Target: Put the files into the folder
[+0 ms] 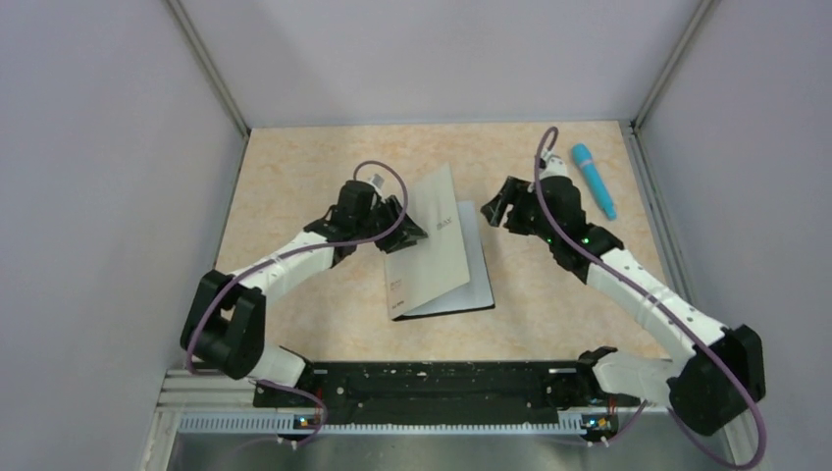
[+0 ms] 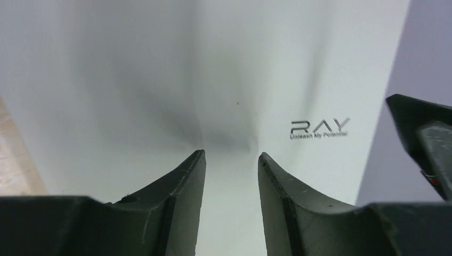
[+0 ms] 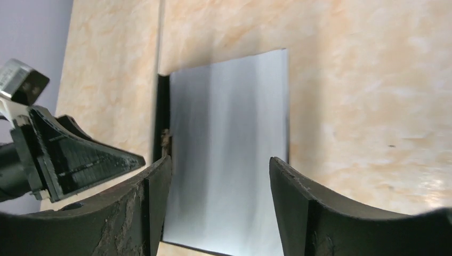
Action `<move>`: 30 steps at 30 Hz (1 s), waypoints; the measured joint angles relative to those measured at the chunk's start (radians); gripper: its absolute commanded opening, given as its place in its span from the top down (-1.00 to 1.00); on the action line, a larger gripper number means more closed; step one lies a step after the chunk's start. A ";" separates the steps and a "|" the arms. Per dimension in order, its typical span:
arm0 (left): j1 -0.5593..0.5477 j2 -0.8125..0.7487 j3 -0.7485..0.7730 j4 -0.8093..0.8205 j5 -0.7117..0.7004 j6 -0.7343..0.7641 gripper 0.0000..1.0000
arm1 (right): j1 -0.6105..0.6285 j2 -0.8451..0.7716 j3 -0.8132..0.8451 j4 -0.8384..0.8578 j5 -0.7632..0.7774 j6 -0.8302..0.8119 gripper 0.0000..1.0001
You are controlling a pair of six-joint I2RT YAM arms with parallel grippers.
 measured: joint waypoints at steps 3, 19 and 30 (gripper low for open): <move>-0.050 0.078 0.028 0.025 -0.007 -0.013 0.07 | -0.045 -0.075 -0.027 -0.031 0.028 -0.022 -0.35; -0.138 0.307 0.078 0.037 -0.039 0.018 0.00 | -0.054 -0.043 -0.167 -0.063 0.011 -0.065 -0.35; -0.111 0.041 0.175 -0.186 -0.193 0.196 -0.83 | -0.054 0.022 -0.151 -0.047 -0.011 -0.086 -0.48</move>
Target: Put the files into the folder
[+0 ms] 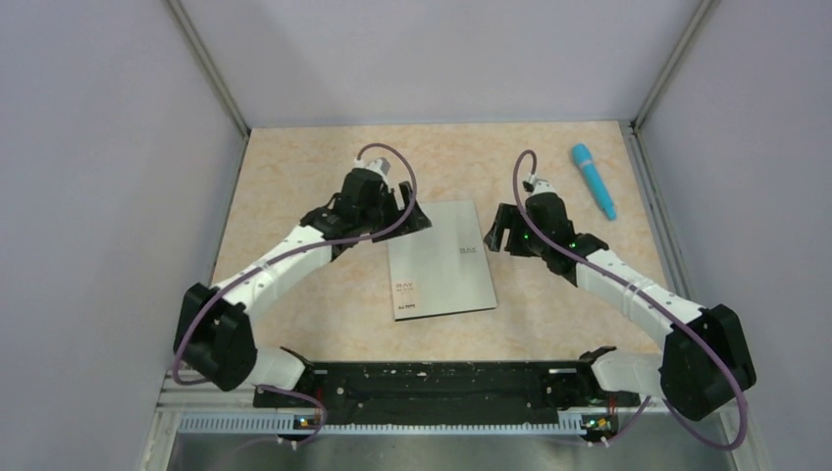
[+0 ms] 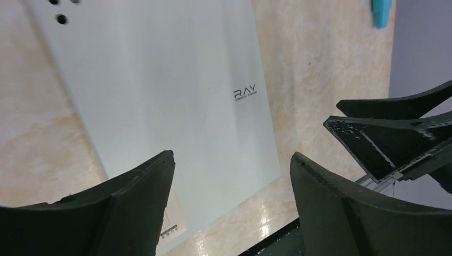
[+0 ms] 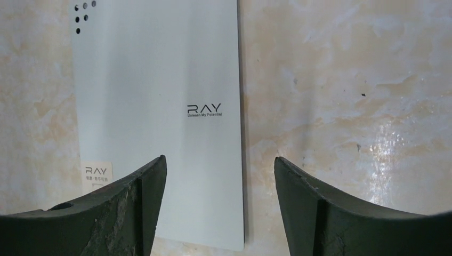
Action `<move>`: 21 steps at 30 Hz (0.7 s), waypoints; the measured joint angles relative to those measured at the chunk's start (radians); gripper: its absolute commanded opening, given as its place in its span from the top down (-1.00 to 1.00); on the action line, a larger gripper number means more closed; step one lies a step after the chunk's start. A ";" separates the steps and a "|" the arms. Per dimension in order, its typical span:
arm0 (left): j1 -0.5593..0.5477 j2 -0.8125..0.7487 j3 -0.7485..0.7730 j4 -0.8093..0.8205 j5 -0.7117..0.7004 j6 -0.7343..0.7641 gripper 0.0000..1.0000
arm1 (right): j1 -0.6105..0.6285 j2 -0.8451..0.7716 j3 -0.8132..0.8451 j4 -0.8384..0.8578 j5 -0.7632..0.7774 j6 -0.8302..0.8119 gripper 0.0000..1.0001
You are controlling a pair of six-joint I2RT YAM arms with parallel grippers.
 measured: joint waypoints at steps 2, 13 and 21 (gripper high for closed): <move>0.014 -0.073 0.004 -0.029 -0.043 0.029 -0.86 | 0.000 0.010 0.023 -0.001 0.000 -0.007 -0.51; 0.049 -0.226 0.066 -0.221 -0.377 0.087 -0.97 | 0.000 0.026 0.159 0.003 -0.011 -0.029 -0.97; 0.049 -0.265 0.048 -0.261 -0.482 0.106 -0.97 | 0.000 0.001 0.182 -0.011 -0.013 -0.040 -0.97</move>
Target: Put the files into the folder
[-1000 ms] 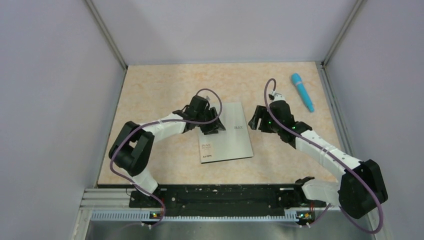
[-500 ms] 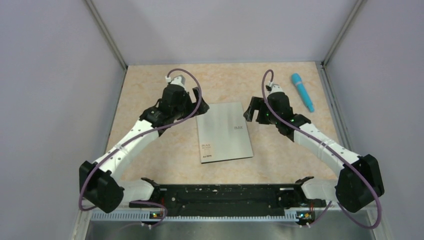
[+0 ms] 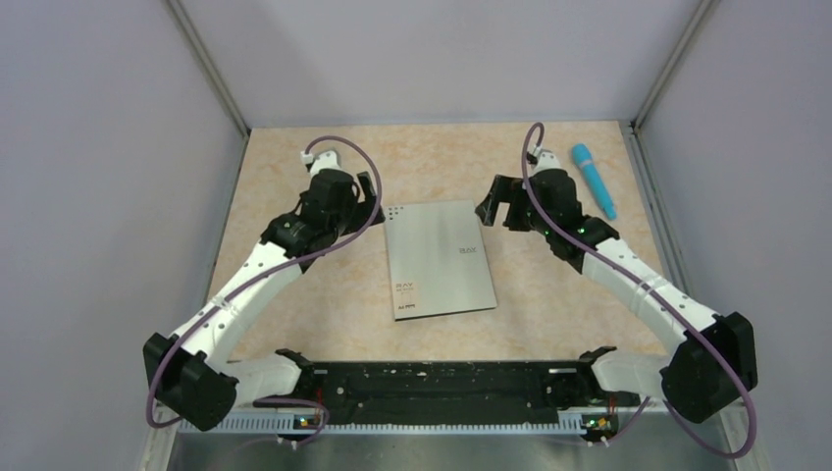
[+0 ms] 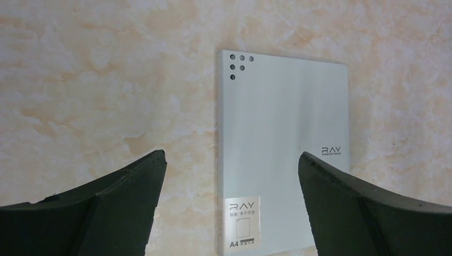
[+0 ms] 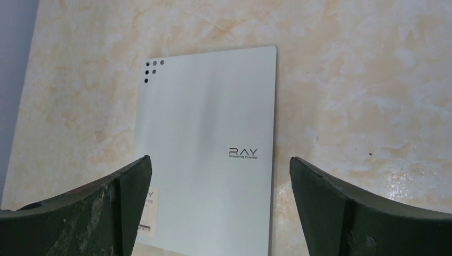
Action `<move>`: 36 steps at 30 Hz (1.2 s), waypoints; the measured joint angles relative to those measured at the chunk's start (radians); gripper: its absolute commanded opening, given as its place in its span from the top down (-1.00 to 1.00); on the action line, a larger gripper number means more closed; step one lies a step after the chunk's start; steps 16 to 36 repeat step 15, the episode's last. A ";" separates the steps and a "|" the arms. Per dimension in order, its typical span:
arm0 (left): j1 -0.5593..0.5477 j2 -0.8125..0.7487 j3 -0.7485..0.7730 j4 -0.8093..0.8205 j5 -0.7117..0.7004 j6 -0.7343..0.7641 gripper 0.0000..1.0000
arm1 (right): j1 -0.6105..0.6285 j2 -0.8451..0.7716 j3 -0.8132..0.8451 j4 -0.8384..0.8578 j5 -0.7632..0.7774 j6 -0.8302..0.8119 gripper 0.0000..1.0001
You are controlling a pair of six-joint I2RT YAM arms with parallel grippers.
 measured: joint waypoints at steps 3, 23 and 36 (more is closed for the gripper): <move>0.000 -0.009 -0.018 0.000 -0.005 0.000 -0.97 | 0.000 -0.018 0.011 -0.010 -0.001 -0.006 -0.97; 0.000 -0.009 -0.030 0.002 -0.003 0.001 -0.97 | 0.000 -0.053 0.016 -0.016 -0.001 -0.018 -0.97; 0.000 -0.009 -0.030 0.002 -0.003 0.001 -0.97 | 0.000 -0.053 0.016 -0.016 -0.001 -0.018 -0.97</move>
